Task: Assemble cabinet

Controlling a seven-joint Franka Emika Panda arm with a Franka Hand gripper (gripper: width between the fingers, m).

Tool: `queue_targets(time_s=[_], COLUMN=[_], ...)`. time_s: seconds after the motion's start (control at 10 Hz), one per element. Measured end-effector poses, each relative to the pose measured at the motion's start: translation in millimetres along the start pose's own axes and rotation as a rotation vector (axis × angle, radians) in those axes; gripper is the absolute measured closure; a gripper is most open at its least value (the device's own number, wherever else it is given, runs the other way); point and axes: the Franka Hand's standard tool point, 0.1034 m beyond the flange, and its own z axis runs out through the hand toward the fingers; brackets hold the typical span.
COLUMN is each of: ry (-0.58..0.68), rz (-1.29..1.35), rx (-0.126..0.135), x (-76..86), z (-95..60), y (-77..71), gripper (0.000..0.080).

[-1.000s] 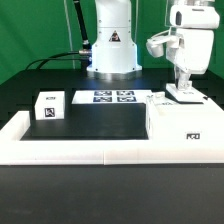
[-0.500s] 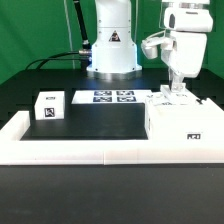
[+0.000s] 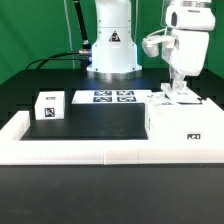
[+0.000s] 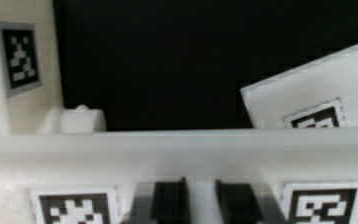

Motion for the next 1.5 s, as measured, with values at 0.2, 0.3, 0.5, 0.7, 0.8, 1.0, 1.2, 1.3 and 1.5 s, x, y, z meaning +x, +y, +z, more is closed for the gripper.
queue_targets(time_s=[0.2,0.3,0.5,0.7,0.8,1.0,1.2,1.3,1.5], ry=[0.000,0.000,0.001,0.001,0.002,0.003,0.003,0.003,0.003], rz=[-0.015,-0.017,-0.018,-0.019,-0.020,-0.021,-0.020,-0.020,-0.018], rx=[-0.004,-0.003,0.004,0.006,0.007,0.003,-0.003,-0.001,-0.002], x=[0.0,1.3,2.6,4.2,5.0,6.2,6.7,6.4,6.5], z=[-2.3,-1.9,1.7,2.5,2.9,2.4,1.0,1.5,1.3], y=[-0.4,-0.8,-2.3,-3.2,-3.4,-0.1,3.6,2.8,3.2], gripper=[0.0729,0.0729,0.0729,0.0729,0.0729,0.0729,0.0729,0.0729,0.0729])
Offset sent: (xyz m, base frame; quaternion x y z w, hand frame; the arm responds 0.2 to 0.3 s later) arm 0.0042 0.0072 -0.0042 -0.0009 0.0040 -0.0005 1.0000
